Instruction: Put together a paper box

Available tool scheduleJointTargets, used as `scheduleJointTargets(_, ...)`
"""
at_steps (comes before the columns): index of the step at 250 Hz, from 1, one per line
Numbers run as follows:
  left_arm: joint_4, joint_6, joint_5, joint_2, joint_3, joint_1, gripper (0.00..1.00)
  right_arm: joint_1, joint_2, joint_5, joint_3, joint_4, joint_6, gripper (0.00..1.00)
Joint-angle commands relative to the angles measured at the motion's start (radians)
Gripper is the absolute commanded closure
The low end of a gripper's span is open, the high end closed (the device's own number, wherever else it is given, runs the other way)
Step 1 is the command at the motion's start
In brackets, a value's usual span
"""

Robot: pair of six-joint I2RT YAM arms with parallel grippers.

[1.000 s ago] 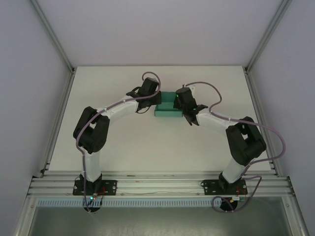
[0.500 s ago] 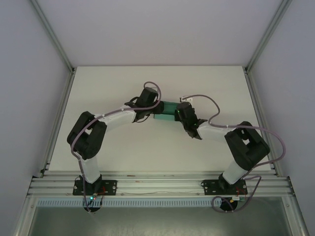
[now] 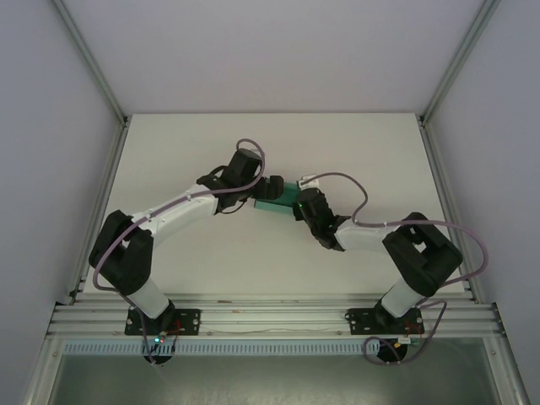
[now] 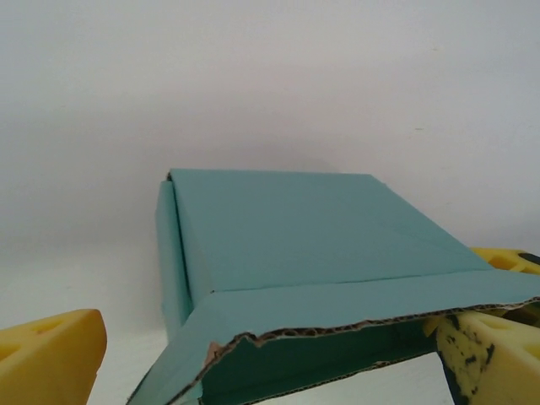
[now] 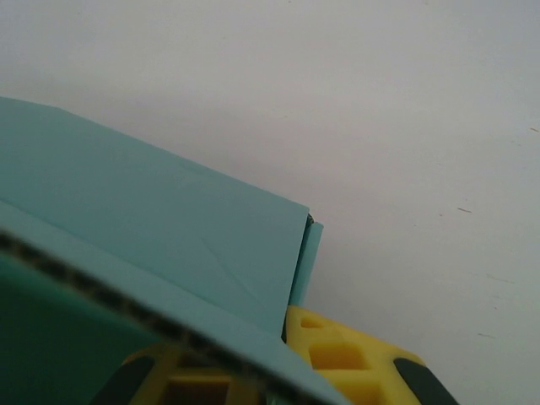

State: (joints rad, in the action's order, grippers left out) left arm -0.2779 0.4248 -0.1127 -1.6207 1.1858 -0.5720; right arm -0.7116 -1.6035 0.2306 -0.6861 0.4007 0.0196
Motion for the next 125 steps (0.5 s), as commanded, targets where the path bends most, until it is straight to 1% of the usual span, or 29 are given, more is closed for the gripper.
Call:
scheduleJointTargets(1, -0.094, 0.046, 0.079, 0.045, 0.082, 0.042, 0.0, -0.009, -0.032, 0.025, 0.002, -0.037, -0.045, 0.88)
scheduleJointTargets(19, -0.107, 0.063, 0.064, 0.06, 0.099, 0.069, 0.0, -0.011, -0.035, 0.026, 0.002, -0.039, -0.062, 0.87)
scheduleJointTargets(39, -0.079, 0.073, 0.036, 0.077, 0.091, 0.099, 0.0, -0.015, -0.032, 0.025, 0.006, -0.032, -0.083, 0.86)
scheduleJointTargets(68, -0.074, 0.1, 0.013, 0.065, 0.092, 0.159, 0.0, -0.022, -0.027, 0.031, 0.008, -0.031, -0.093, 0.85)
scheduleJointTargets(95, -0.03, 0.094, -0.089, 0.001, 0.083, 0.189, 0.0, -0.023, -0.028, 0.032, 0.014, -0.024, -0.096, 0.83)
scheduleJointTargets(117, -0.001, 0.085, -0.185, -0.07, 0.092, 0.191, 0.0, -0.024, -0.032, 0.039, 0.013, -0.023, -0.089, 0.81)
scheduleJointTargets(125, 0.011, 0.092, -0.206, -0.093, 0.091, 0.193, 0.02, -0.025, -0.031, 0.038, 0.014, -0.022, -0.087, 0.8)
